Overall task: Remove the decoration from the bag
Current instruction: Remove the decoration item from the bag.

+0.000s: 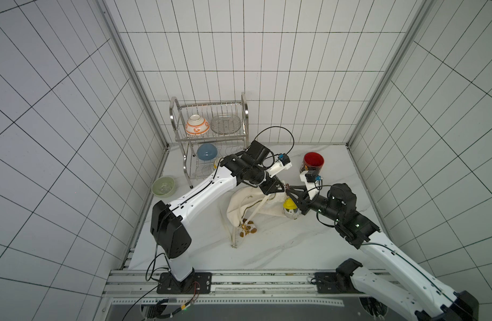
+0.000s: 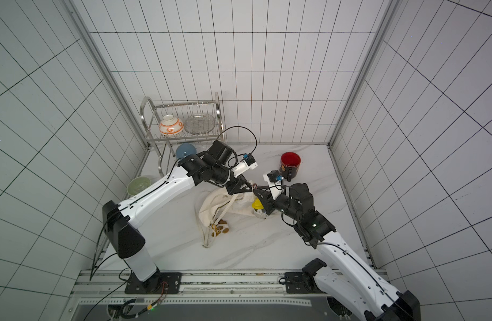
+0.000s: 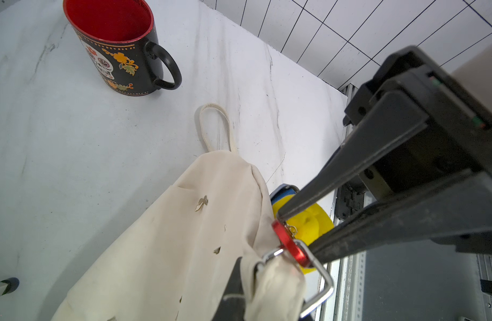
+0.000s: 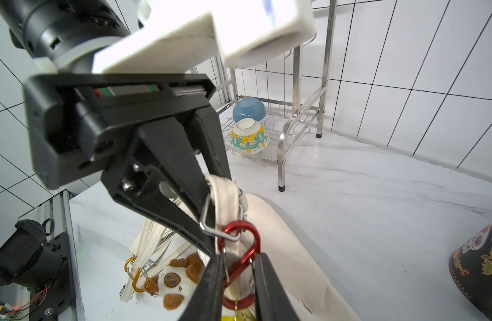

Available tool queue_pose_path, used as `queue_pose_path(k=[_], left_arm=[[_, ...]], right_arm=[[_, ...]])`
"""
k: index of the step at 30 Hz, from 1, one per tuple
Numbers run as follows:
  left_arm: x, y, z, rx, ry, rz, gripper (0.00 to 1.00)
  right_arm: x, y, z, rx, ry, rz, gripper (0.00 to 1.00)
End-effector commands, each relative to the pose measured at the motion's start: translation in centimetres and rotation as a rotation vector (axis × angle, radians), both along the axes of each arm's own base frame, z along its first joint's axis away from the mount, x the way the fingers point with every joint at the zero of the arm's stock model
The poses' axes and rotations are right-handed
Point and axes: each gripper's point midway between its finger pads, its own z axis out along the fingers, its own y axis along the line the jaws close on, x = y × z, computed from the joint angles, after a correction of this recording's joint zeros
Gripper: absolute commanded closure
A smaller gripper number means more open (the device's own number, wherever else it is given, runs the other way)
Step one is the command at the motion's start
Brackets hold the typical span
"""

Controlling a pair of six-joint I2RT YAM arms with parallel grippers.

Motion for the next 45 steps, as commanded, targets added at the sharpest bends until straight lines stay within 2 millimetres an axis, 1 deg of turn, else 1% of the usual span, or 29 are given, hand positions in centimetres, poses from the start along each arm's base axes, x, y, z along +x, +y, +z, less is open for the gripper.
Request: queue_pose_path(k=[1,5,22,36,40,45], left_arm=[[-1.0,-0.1,2.8,-0.082,-0.06,-0.054,1.0],[-1.3,-0.1,2.7,-0.082,-0.07,-0.068,1.0],[-1.6,-0.2,2.9,-0.096,-0.072,-0.089,1.0],[-1.1,0.1,2.8,-0.08,-0.088,-0.07,1.0],[-1.2,0.1,2.6,-0.068,-0.1,-0.074,1.0],[-1.4,0.2,2.2,-0.037,-0.127,-0.076,1.0]], right_arm=[[0.1,0.4,-0.2,0.025,0.021,0.025,0.75],[0.4,0.2,-0.3,0.06,0.042,0.024,0.75],[0.0,0.7,-0.5,0.112,0.091,0.1,0.72],[-0.3,0.0,-0.1,0.09,0.07,0.077,0.82],[-0.2,-0.2,0.5,0.108,0.065,0.064,0.86],[0.3,-0.6,1.7,0.131,0.043,0.018,0.86]])
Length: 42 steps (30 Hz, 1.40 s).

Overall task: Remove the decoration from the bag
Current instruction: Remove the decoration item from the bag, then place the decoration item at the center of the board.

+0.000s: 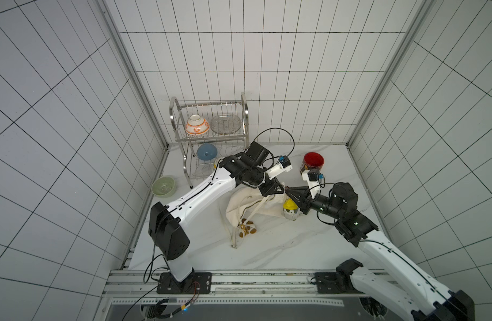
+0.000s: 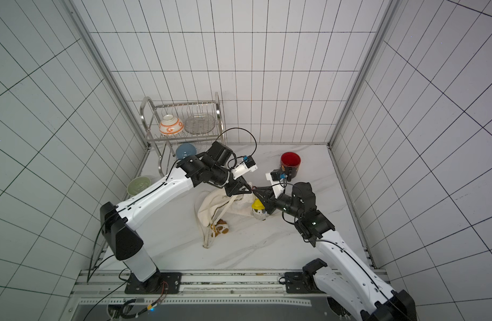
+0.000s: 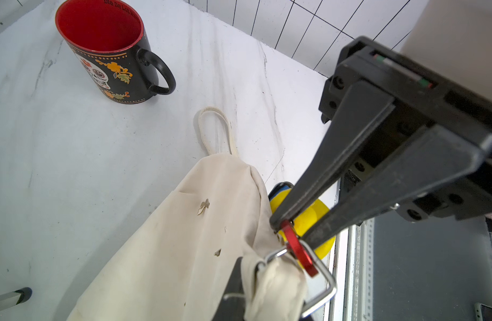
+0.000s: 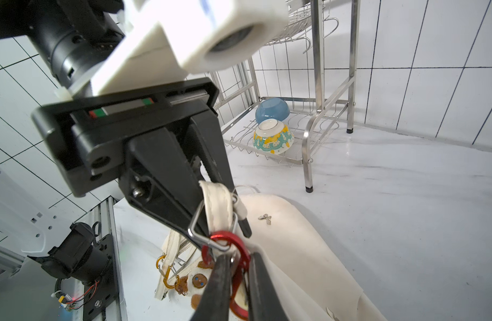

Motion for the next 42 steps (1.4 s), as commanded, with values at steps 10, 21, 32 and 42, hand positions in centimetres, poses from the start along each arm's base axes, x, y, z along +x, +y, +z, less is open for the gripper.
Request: queue_pose_path(k=[10,21,32,42], left_arm=[[-0.9,-0.1,1.1,0.021,-0.155,-0.022,1.0],[-0.8,-0.5,-0.7,0.13,-0.24,-0.026,1.0],[2.1,1.0,1.5,0.061,-0.199,0.14,1.0],[4.3,1.4,6.1,-0.194,-0.145,0.192,1.0]], right_arm=[[1.0,-1.3,3.1,0.038,-0.063,-0.109,0.87],[0.6,-1.0,3.9,-0.002,-0.107,-0.132,0.88],[0.0,-2.2,0.8,-0.081,-0.023,-0.146,0.8],[-3.6,-1.3,-4.9,-0.168,0.195,0.073,0.71]])
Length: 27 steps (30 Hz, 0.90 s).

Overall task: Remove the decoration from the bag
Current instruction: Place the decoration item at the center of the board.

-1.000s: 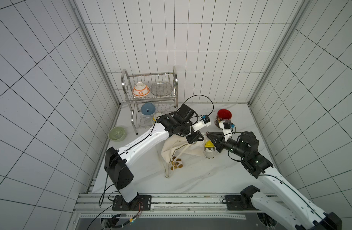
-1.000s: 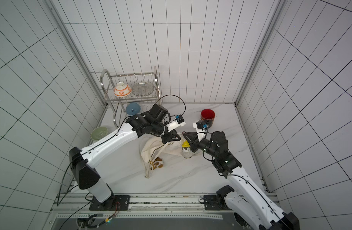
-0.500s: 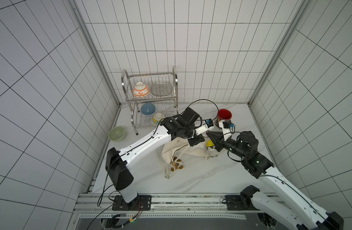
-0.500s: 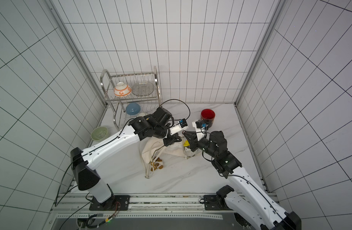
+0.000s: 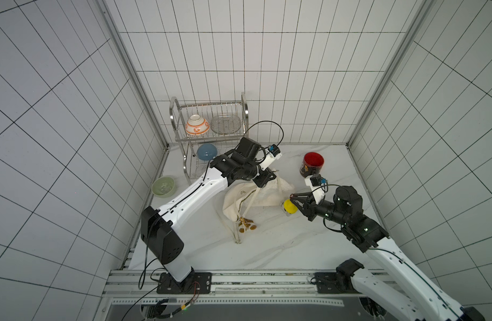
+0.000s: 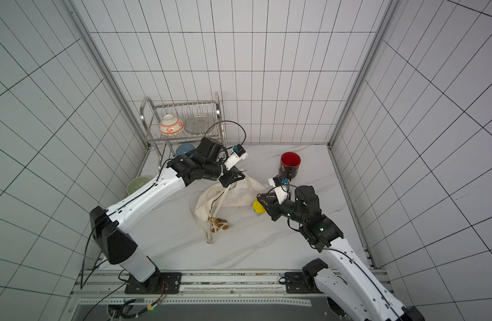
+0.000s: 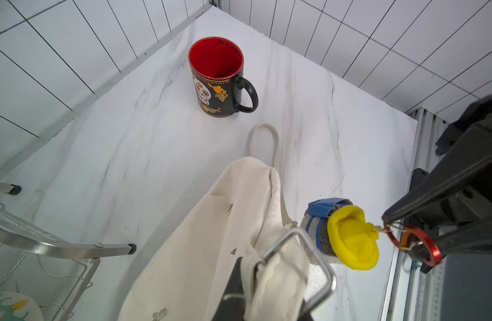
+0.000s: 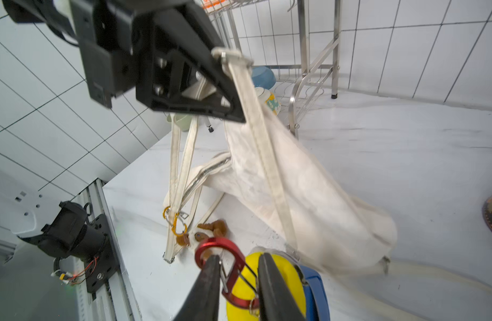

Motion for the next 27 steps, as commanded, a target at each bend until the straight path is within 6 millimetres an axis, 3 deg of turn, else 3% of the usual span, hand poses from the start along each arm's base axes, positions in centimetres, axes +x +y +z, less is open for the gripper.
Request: queue_pose_path(k=[1,7,10,14,18,27], left_arm=[[-1.7,-1.9,3.9,-0.172,-0.016,-0.09,1.0],[-4.7,-3.7,2.9,-0.179,0.065,-0.189,1.0],[-5.8,-4.4,1.0,-0.128,0.087,-0.209,1.0],[-5.8,-4.5,-0.4,-0.107,0.135,-0.183,1.0],[-5.6,-4.6,-1.5,-0.097,0.16,-0.173,1.0],[-7.7,-4.7,-5.1,0.04,0.133,-0.268,1.0]], right_arm=[[-1.0,0.5,-2.7,-0.047,0.093,0.076,0.7],[1.1,1.1,-3.9,-0.092,0.116,0.042,0.69],[2.2,1.5,-3.1,-0.042,0.104,0.005,0.7],[3.1,1.6,-2.3,0.012,0.098,-0.038,0.68],[3.1,1.7,-1.9,0.052,0.101,-0.033,0.61],[2.9,0.9,-1.1,0.047,0.148,-0.02,0.53]])
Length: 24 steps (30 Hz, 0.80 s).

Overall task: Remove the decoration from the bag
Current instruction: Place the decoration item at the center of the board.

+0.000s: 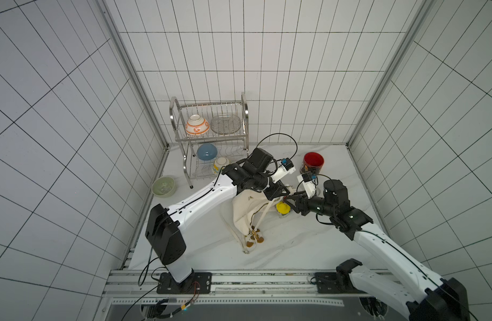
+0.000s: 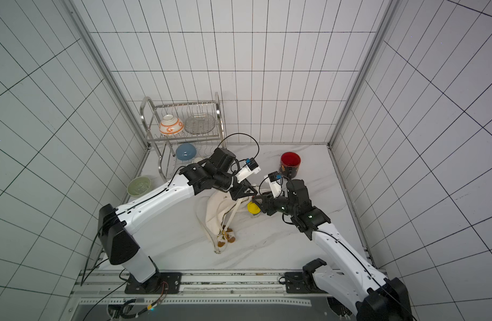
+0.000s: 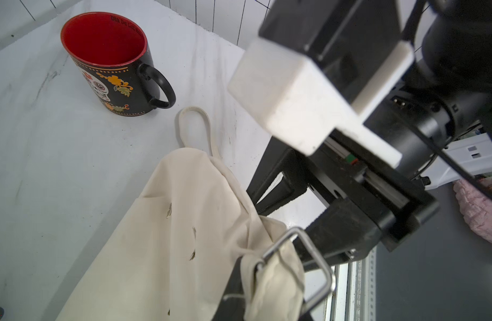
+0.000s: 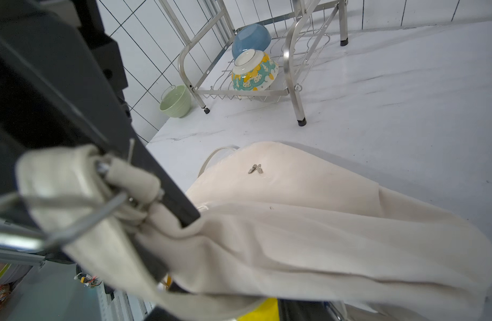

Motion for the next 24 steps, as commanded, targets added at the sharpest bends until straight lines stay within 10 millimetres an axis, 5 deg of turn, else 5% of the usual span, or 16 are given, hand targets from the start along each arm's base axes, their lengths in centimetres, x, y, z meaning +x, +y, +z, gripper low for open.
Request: queue_pose_path(k=[1,12,20,24], left_arm=[[-1.4,0.2,-2.2,0.068,0.001,-0.062,1.0],[-0.2,0.7,-4.9,0.191,-0.043,-0.022,1.0],[0.0,1.0,-5.1,0.212,-0.043,-0.011,1.0],[1.6,1.5,-4.9,0.23,-0.075,0.075,1.0]], right_arm=[[0.1,0.0,2.4,0.029,-0.031,0.021,0.52],[-0.9,0.5,4.6,0.097,-0.059,0.082,0.44],[0.1,-0.9,3.2,0.057,-0.049,0.01,0.44],[0.0,-1.8,2.0,0.014,-0.039,-0.006,0.44]])
